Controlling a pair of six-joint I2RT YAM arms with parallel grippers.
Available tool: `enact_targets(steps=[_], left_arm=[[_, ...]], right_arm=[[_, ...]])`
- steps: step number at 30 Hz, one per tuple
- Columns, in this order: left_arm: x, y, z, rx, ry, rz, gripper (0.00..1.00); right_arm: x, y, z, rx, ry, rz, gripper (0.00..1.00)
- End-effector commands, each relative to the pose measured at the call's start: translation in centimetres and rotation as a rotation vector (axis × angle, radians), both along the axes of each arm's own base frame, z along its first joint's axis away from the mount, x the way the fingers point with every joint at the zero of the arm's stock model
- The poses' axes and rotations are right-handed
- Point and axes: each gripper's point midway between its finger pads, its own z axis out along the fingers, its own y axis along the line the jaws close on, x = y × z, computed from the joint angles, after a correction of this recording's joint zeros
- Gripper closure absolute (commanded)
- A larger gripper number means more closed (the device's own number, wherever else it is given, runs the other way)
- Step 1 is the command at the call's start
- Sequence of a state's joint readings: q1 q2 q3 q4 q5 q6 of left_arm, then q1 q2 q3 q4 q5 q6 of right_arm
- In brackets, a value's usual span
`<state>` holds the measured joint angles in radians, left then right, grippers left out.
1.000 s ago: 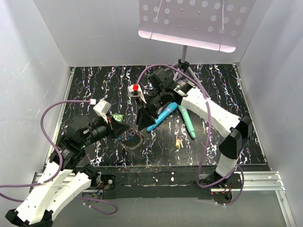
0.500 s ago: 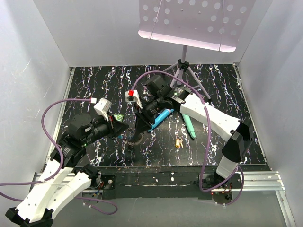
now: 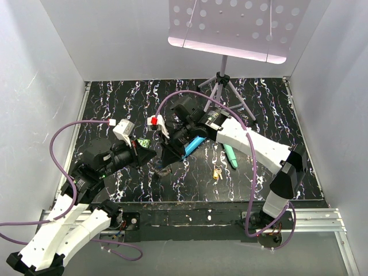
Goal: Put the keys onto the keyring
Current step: Adjust the keyring.
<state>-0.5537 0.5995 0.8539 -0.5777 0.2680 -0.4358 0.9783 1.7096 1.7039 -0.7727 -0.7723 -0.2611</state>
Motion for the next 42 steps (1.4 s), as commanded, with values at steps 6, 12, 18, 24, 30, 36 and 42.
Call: enact_targets(steps=[6, 12, 18, 24, 30, 36, 42], left_arm=[[0.2, 0.4, 3.0, -0.066, -0.057, 0.039, 1.0], [0.2, 0.4, 2.8, -0.071, -0.053, 0.047, 1.0], [0.1, 0.4, 2.8, -0.075, -0.047, 0.047, 1.0], [0.1, 0.4, 2.1, -0.074, -0.033, 0.047, 1.0], [0.0, 0.4, 0.9, -0.066, -0.015, 0.046, 1.0], [0.1, 0.3, -0.3, -0.041, 0.004, 0.041, 1.0], [0.2, 0.3, -0.7, -0.026, 0.009, 0.036, 1.0]], right_arm=[[1.8, 1.2, 0.6, 0.007, -0.078, -0.09, 0.76], [1.8, 1.3, 0.7, 0.008, -0.058, -0.104, 0.62], [2.1, 1.8, 0.5, 0.0, -0.051, -0.111, 0.63], [2.0, 1.7, 0.5, 0.003, -0.054, -0.102, 0.89], [1.9, 1.6, 1.0, 0.012, -0.056, -0.101, 0.99], [1.7, 1.6, 1.4, 0.018, -0.041, -0.102, 0.99], [1.8, 1.7, 1.4, 0.014, -0.039, -0.114, 0.99]])
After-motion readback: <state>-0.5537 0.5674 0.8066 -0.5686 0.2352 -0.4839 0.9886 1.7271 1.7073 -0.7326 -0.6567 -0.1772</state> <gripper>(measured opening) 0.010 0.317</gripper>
